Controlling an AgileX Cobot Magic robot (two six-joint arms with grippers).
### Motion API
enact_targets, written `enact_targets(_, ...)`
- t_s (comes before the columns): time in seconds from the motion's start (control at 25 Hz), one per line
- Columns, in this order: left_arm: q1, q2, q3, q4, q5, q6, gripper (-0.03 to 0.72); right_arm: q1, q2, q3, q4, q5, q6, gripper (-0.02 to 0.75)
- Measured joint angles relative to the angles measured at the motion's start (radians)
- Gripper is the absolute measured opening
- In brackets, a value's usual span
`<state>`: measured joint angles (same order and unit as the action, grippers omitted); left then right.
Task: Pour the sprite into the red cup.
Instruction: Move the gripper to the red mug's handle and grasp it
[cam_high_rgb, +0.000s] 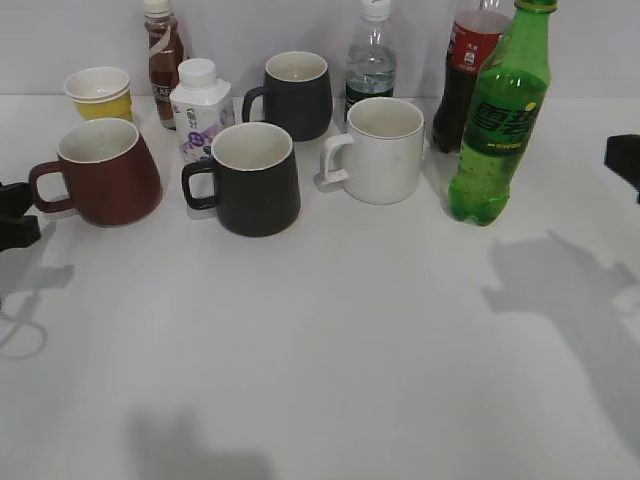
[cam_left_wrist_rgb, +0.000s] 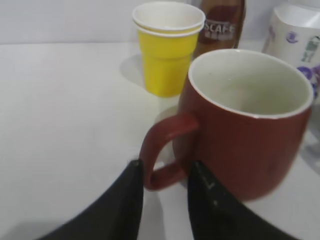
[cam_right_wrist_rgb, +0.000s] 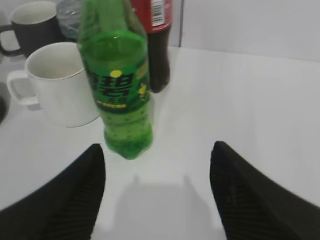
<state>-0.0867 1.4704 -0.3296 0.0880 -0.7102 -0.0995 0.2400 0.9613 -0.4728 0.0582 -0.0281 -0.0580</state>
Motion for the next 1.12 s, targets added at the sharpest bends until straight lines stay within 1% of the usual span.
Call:
enact_targets(0.12,0.000,0.139,0.000,-0.017,-0.186,0.000,0.245,0.013,0.043,0.000,-0.003,-0.024,0.000,0.493)
enact_targets(0.2,0.000,0.210,0.000,-0.044,-0.279,0.000,0.245,0.014,0.057,0.000,-0.005,-0.027,-0.001,0.493)
enact_targets(0.32,0.001,0.293,-0.001,-0.088,-0.365,0.000,0.245,0.014,0.058,0.000,-0.005,-0.029,-0.001,0.493)
enact_targets(0.44,0.008,0.348,-0.013,-0.079,-0.421,0.000,0.246,0.014,0.058,0.000,-0.005,-0.029,-0.001,0.493)
enact_targets(0.6,0.011,0.392,-0.045,-0.063,-0.451,0.015,0.246,0.014,0.058,0.000,-0.005,-0.029,-0.001,0.493)
enact_targets(0.8,0.011,0.401,-0.102,-0.059,-0.435,0.048,0.246,0.014,0.058,0.000,-0.005,-0.030,-0.001,0.493)
enact_targets(0.92,0.011,0.423,-0.161,-0.058,-0.390,0.057,0.246,0.014,0.058,0.000,-0.005,-0.030,-0.001,0.493)
enact_targets(1.12,0.011,0.497,-0.262,-0.040,-0.367,0.064,0.241,0.014,0.058,0.000,-0.005,-0.030,-0.001,0.493)
